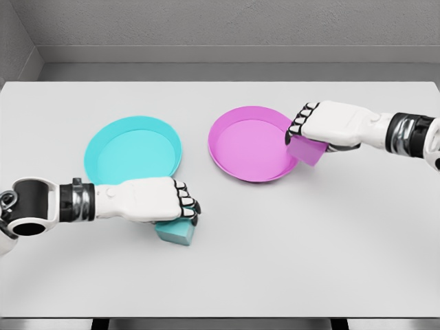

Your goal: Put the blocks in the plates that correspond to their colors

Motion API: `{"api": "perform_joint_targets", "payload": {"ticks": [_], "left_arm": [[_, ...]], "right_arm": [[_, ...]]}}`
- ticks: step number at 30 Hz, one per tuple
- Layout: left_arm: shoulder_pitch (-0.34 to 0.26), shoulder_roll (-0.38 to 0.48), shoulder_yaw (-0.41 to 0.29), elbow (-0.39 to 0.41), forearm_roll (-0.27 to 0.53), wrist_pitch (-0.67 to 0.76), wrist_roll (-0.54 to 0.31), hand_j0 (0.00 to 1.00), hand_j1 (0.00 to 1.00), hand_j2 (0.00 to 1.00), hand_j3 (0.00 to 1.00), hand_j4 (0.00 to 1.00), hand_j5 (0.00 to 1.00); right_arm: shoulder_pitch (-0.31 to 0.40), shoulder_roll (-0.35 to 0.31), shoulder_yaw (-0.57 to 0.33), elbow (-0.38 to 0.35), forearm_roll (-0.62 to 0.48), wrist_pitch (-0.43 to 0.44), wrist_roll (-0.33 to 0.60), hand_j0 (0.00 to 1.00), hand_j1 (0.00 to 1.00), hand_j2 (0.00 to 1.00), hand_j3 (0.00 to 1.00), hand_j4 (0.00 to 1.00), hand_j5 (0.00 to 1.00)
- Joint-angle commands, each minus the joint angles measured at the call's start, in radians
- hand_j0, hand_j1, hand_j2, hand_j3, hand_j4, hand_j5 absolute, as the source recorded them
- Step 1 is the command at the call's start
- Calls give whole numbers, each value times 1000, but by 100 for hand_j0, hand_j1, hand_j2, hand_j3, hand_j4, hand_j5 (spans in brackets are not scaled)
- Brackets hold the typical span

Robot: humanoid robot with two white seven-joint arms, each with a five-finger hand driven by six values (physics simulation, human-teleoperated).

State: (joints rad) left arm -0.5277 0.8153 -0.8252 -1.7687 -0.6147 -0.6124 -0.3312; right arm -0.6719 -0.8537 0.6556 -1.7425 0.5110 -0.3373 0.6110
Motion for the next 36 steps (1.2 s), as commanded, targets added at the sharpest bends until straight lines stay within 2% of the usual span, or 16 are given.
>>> {"api": "perform_joint_targets", "payload": {"ticks": [1,5,8,13,19,20,24,27,32,33,36], "left_arm": [[0,5,1,0,7,2,1,40,40,40,40,40,40],[-12,5,1,0,9,2,17,39,39,39,39,39,39],[-21,5,1,0,9,2,18,39,39,39,39,39,39],[-40,7,6,0,20,2,20,39,39,39,39,39,39],[-51,41,67,14,21,2,18,40,40,40,40,40,40],[-46,54,121,34,21,2,20,40,40,40,40,40,40],[-48,59,159,69,36,2,18,40,40,40,40,40,40],[-44,54,213,130,35,2,18,40,40,40,40,40,40],[-57,33,215,216,30,2,15,41,41,41,41,41,41],[-60,13,215,255,27,2,15,41,41,41,41,41,41],[-92,-21,199,307,15,2,12,41,41,41,41,41,41]], "right_arm": [[0,12,1,0,-3,61,0,56,56,56,56,56,56],[-9,41,3,3,-3,64,0,56,56,56,56,56,56],[-44,70,44,6,-2,86,0,56,56,56,56,56,56],[-71,105,56,9,0,107,0,56,56,56,56,56,56],[-94,147,93,18,0,159,0,56,56,56,56,56,56],[-98,151,102,21,0,172,0,56,56,56,56,56,56],[-107,179,119,41,0,208,0,56,56,56,56,56,56],[-120,197,136,69,0,261,0,56,56,56,56,56,56],[-123,203,148,103,0,265,0,56,56,56,56,56,56],[-123,203,157,101,0,265,0,57,57,57,57,57,57],[-123,209,165,100,0,265,0,60,60,60,60,60,60]]}}
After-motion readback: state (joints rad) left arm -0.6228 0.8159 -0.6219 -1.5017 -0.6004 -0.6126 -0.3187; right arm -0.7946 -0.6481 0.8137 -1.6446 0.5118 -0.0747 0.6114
